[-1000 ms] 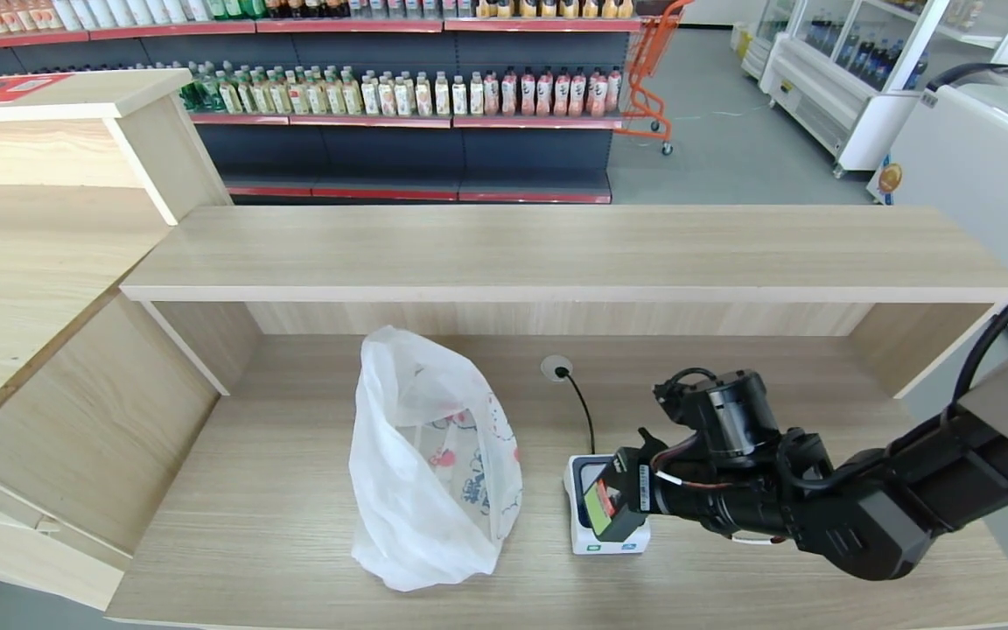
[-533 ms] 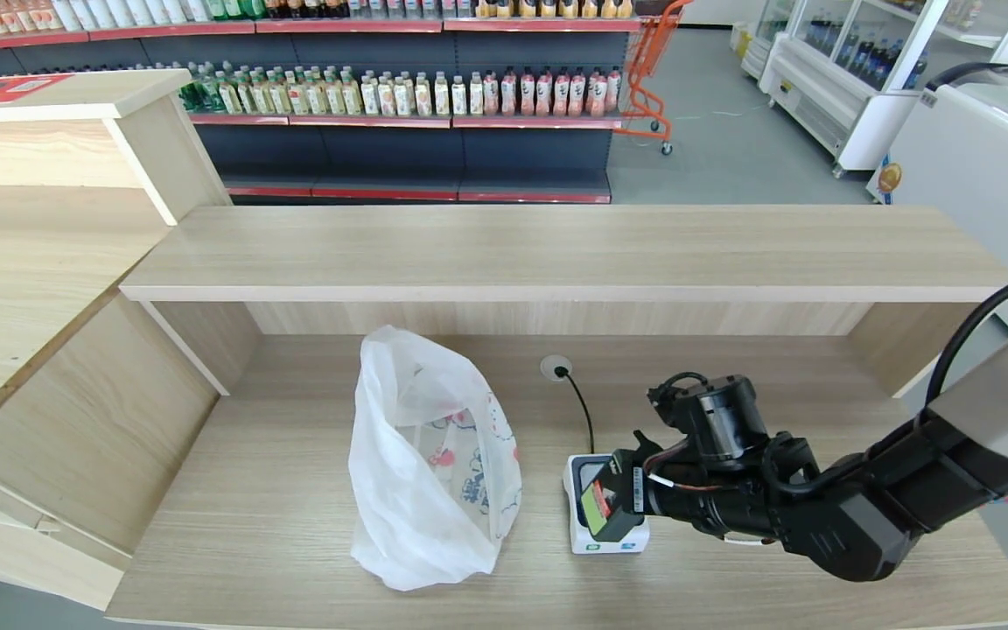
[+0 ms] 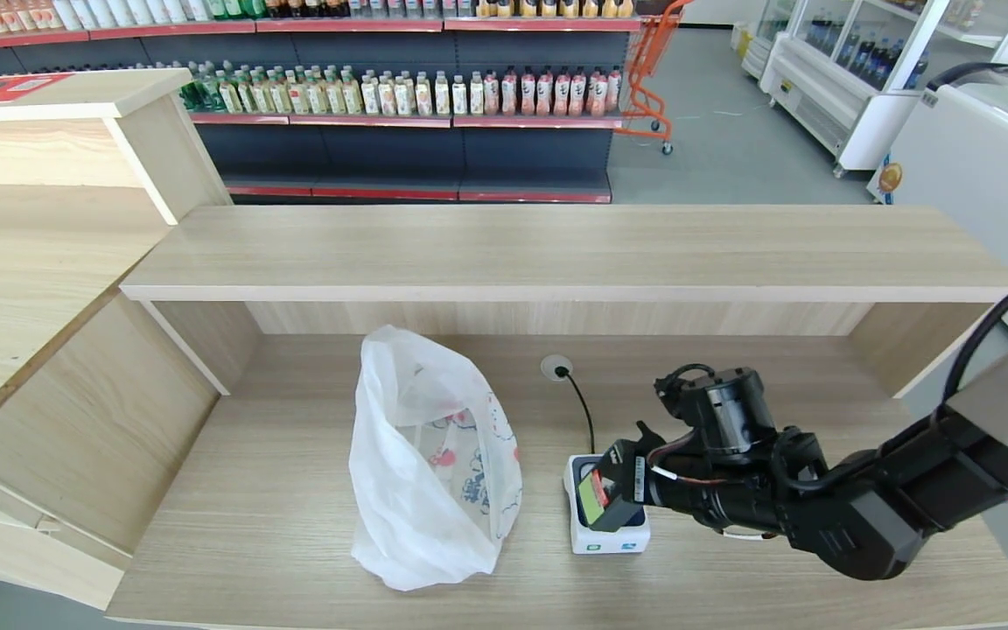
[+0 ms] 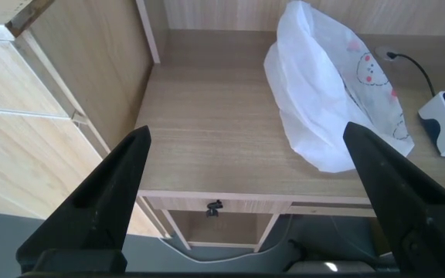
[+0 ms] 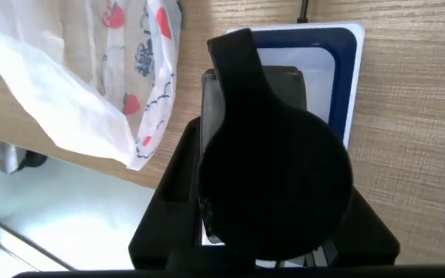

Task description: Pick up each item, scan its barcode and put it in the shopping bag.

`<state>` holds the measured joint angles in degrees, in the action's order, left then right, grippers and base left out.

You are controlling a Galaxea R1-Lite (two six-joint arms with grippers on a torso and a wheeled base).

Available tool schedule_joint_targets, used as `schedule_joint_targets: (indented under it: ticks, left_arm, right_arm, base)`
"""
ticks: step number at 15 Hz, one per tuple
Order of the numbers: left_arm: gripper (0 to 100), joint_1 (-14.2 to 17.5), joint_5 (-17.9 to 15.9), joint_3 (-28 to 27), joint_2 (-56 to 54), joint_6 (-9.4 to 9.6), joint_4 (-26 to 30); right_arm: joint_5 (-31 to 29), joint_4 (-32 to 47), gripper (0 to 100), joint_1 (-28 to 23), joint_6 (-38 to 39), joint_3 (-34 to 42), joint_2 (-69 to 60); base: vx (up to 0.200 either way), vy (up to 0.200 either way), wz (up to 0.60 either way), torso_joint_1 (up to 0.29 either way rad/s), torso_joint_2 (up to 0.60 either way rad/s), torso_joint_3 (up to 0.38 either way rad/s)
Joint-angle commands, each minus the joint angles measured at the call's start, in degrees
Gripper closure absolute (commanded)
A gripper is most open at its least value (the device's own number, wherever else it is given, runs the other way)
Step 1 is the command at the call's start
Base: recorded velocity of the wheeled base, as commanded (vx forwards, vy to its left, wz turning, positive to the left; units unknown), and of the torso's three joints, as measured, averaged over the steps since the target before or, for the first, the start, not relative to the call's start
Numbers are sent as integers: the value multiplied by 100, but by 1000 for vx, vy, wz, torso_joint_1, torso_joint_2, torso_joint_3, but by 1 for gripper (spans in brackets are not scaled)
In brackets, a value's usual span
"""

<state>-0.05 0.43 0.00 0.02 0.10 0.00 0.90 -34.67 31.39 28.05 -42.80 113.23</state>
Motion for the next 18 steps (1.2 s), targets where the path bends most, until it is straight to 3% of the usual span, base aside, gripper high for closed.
schedule_joint_targets:
  ticks: [1, 3, 5, 7, 13, 18]
  left_arm:
    - [0, 5, 1, 0, -2, -1, 0]
    - [0, -4, 1, 0, -2, -1, 0]
    - [0, 5, 1, 0, -2, -1, 0]
    - [0, 5, 1, 0, -2, -1, 0]
    - [0, -4, 1, 0, 6, -10, 0]
    - [0, -4, 1, 0, -2, -1, 0]
  right_arm:
    - [86, 294, 100, -98, 508, 290, -1409]
    - [94, 751, 100, -142, 236, 457, -2367]
    - [-108, 698, 100, -160, -845, 914, -2999]
    - [-117, 347, 100, -177, -1390, 1441, -3386]
    - [-99, 189, 100, -186, -1293, 1960, -3896]
    - [-90, 224, 100, -450, -573, 1986, -3790]
  base:
    - [0, 0, 0, 0, 0, 0]
    - [0, 0, 0, 0, 0, 0]
    - [0, 0, 0, 0, 0, 0]
    - [0, 0, 0, 0, 0, 0]
    - [0, 0, 0, 0, 0, 0]
    - [-160, 0, 0, 5, 0, 0]
